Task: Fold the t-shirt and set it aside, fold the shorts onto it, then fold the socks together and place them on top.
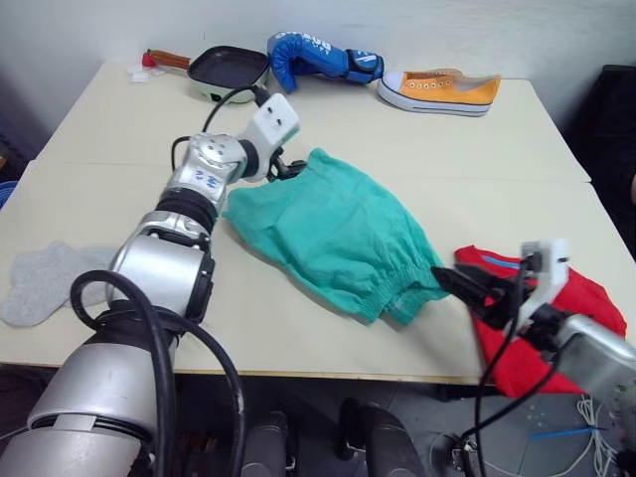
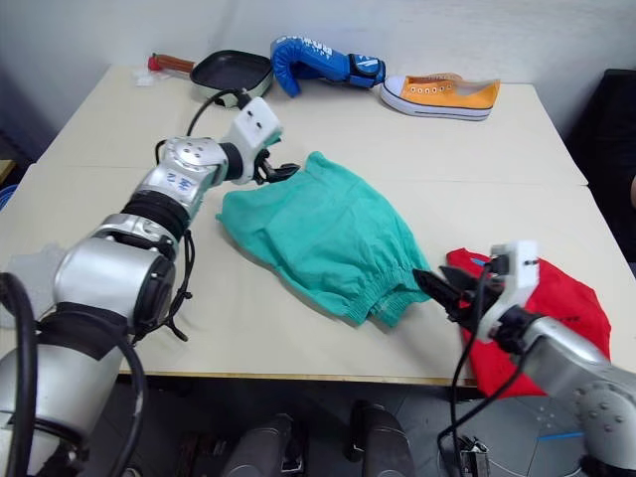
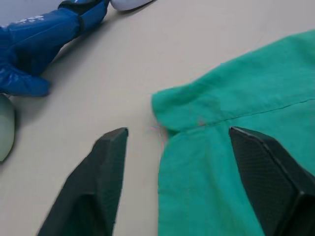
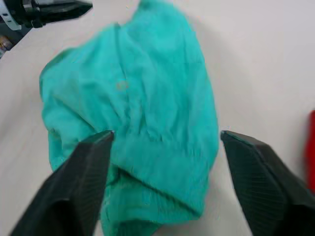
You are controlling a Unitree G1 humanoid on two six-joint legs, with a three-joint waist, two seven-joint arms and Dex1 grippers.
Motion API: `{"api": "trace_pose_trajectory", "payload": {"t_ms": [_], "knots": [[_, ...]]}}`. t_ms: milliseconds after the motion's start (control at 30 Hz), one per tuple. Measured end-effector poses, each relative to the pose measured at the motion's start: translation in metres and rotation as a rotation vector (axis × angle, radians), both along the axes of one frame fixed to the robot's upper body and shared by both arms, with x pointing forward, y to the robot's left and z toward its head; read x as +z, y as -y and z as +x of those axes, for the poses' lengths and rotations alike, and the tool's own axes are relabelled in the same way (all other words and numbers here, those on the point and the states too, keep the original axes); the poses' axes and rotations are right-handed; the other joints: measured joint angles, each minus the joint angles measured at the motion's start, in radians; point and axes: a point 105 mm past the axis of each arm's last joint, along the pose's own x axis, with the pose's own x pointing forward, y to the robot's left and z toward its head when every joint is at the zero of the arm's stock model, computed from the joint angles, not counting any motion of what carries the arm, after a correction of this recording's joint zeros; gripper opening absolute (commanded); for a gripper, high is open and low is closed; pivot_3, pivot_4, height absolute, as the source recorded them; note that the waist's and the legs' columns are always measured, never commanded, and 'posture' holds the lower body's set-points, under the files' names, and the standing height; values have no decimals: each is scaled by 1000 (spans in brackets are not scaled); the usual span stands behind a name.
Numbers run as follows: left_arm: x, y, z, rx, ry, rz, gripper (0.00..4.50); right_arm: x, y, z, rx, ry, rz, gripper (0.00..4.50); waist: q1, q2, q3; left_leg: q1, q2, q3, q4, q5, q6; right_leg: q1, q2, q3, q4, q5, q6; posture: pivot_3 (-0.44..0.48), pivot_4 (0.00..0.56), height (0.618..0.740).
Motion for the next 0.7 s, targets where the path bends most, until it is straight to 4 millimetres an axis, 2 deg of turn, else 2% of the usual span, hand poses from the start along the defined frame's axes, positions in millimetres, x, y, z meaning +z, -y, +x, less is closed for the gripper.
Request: {"api": "trace_pose_trajectory", "payload": {"t_ms": [33, 167, 233, 300, 367, 467, 533, 633, 700], "knots": [[4, -4, -2, -16, 1, -15, 4456, 8, -2, -4, 19, 32, -28, 4500, 0, 0, 0, 0, 0, 0, 0, 0, 0, 0, 0, 0, 0, 0, 0, 0, 150, 740], [22, -8, -21, -219, -14, -94, 4456, 22, -26, -17, 130, 114, -138, 4500, -2, 0, 0, 0, 0, 1, 0, 0, 0, 0, 1, 0, 1, 0, 0, 0, 150, 740], [25, -12, -36, -355, 6, -42, 4456, 19, -40, -17, 180, 151, -262, 4500, -5, 1, 0, 1, 0, 2, 0, 0, 0, 0, 1, 1, 1, 0, 0, 0, 150, 740], [13, -21, -48, -441, 8, 53, 4456, 11, -53, -17, 234, 185, -421, 4500, -7, 1, -1, 3, 0, 3, 0, 0, -1, 0, 1, 3, 2, -1, -1, 0, 150, 740], [-21, -40, -59, -479, -42, 203, 4456, -1, -66, -17, 302, 221, -565, 4500, -11, 3, -2, 3, 0, 4, 0, -1, -1, -1, 1, 3, 4, -1, -2, 0, 150, 740], [-71, -71, -73, -487, -145, 402, 4456, -18, -80, -18, 366, 233, -669, 4500, -12, 3, -2, 0, 1, 4, 2, -1, -2, -4, 1, 3, 6, -1, -3, 0, 150, 740], [-77, -80, -77, -495, -158, 448, 4456, -24, -88, -17, 388, 244, -704, 4500, -5, 2, -2, -1, 1, 3, 3, -1, -1, -4, 0, 2, 6, -1, -3, 0, 150, 740], [-69, -89, -77, -476, -94, 505, 4456, -32, -97, -16, 395, 261, -756, 4500, 3, 2, -2, -1, -1, 1, 4, -1, -1, -3, -3, 1, 6, -1, -2, 0, 150, 740], [-66, -88, -75, -467, -46, 529, 4456, -42, -99, -14, 383, 260, -796, 4500, 5, 2, -2, -1, -1, 1, 4, -1, 0, -2, -4, 0, 6, -1, -2, 0, 150, 740]]}}
